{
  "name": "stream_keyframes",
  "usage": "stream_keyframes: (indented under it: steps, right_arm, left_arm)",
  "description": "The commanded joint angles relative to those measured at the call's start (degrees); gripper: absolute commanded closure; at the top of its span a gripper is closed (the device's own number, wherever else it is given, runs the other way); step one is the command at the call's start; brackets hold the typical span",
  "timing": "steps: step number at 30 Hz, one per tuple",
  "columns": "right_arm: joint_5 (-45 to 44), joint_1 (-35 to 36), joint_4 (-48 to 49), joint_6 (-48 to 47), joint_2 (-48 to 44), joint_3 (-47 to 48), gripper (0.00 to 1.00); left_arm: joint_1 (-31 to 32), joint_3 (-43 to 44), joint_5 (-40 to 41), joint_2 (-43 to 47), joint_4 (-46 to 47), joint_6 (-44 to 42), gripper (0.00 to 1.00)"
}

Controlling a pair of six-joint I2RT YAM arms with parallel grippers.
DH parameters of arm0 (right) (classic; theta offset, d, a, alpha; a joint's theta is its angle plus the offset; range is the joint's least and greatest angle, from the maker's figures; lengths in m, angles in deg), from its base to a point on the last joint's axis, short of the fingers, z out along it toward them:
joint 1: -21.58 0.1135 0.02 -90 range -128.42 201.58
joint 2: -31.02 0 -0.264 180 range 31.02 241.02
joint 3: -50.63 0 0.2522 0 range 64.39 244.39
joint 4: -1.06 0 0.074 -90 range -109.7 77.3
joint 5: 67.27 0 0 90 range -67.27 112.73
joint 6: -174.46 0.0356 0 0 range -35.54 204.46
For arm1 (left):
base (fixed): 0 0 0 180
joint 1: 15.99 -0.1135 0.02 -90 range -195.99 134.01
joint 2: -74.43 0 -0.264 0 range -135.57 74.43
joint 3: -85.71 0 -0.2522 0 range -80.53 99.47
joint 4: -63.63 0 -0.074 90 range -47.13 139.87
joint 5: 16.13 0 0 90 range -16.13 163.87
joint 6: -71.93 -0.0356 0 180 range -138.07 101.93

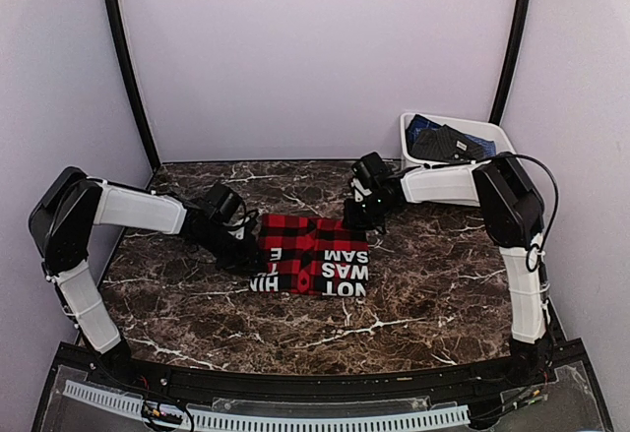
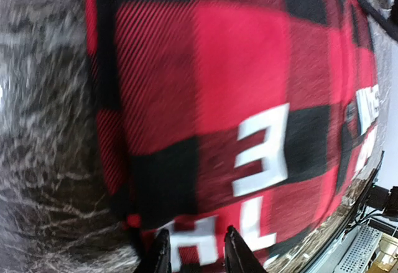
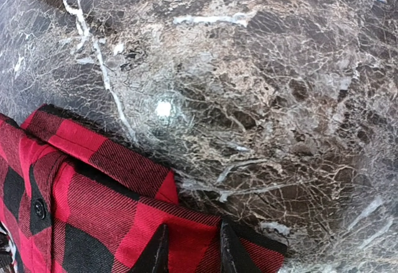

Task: Fold and stack the long sleeve shirts
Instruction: Smooth out the square-folded shirt at the center of the board.

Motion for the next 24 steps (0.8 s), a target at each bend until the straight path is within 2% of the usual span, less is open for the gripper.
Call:
stream_keyframes:
  steps: [1, 6, 10, 16, 20, 24]
  right_arm:
    - [-1.5, -0.2, -2.9, -2.0, -1.2, 2.4, 0.74]
    - [-1.7, 0.0, -5.5, -3.2, -3.9, 3.6, 0.73]
    - [-2.1, 1.0, -5.8, -3.7, -8.6, 0.5, 0.73]
    - [-1.8, 3.2, -5.2, -3.0, -17.2, -8.4, 0.73]
    - [-0.6, 5.9, -3.7, -1.4, -22.3, -15.5, 0.73]
    - [0.7, 8.4, -1.1, 0.9, -26.3, -23.3, 0.73]
  left_arm:
    - [-0.1, -3.8, -0.7, 2.9, 0.4, 0.7, 0.72]
    - [-0.1, -4.5, 1.5, 2.6, -2.0, -0.1, 0.72]
    - [-0.1, -3.2, 3.1, 5.8, -4.7, 0.4, 0.72]
    - [-1.2, -0.7, 6.7, 10.0, -7.2, 0.9, 0.64]
    - [-2.7, 0.6, 5.4, 8.4, -6.4, 0.1, 0.58]
    - [-3.8, 1.8, 3.7, 6.0, -5.4, -0.7, 0.57]
